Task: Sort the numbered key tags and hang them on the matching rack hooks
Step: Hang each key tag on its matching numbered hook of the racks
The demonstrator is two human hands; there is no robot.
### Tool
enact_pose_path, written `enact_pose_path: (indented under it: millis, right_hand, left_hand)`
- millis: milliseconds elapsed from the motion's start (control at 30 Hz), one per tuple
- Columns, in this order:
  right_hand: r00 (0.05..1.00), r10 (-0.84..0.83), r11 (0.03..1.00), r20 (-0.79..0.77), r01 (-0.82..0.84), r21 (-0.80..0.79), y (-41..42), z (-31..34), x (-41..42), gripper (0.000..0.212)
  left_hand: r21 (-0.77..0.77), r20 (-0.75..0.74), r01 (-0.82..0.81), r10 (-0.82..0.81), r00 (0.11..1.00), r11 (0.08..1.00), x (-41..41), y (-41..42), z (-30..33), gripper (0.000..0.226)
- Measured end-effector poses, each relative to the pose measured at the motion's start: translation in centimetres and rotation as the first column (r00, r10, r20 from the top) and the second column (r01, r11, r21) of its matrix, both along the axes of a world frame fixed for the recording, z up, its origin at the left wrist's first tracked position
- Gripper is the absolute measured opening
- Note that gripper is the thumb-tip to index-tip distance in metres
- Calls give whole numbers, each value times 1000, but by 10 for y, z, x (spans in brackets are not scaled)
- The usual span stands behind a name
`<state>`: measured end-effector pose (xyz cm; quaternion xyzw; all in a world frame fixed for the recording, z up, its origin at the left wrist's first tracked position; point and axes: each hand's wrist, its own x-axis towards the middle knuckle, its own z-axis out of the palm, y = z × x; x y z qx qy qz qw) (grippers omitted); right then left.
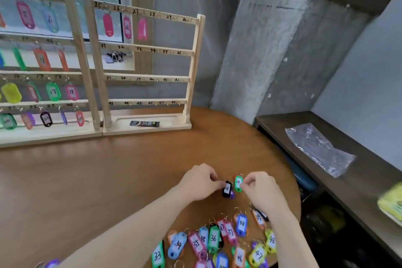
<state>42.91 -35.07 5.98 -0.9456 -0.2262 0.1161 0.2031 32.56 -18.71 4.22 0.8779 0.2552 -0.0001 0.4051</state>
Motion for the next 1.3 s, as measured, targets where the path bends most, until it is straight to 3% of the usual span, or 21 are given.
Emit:
enact_pose_path:
  millis: [133,267,467,633,833,967,1067,1167,1300]
  right_hand:
    - [999,34,999,14,-33,-39,-1,-10,-6,7]
    - [998,57,997,26,-55,-52,4,-11,-10,1]
    - [997,71,996,36,-69,-51,9,-11,-12,8]
    - [993,94,992,69,-88,-93,23,-7,-21,34]
    - [992,123,987,-12,-124,-101,41,-3,-21,27]
    - [967,227,972,-113,-216,95,50,5,-20,41]
    - [936,297,934,-187,-245,260,58,22,-25,35]
    - [928,314,886,-203,-209,414,67,32,-27,31]
    - [914,336,808,-227,-156,568,81,42,-29,22]
  left_hand:
    - [157,-56,-85,95,994,984,12,-19,2,52]
    - [196,-115,-72,96,989,978,21,-21,4,45]
    - [29,-90,-66,68,994,997,10,1,2,20]
    - [-151,-25,-34,31,999,988,-12,25,12,10]
    - [-286,-25,95,-106,994,953,-30,43,29,10]
    - [-388,-15,27,-36,999,921,-35,50,43,16]
    - [-456,49,17,6,999,890,-39,54,58,16]
    - [-414,131,58,-3,991,908,-42,63,67,30]
    - [-424,238,59,49,970,904,-45,76,77,32]
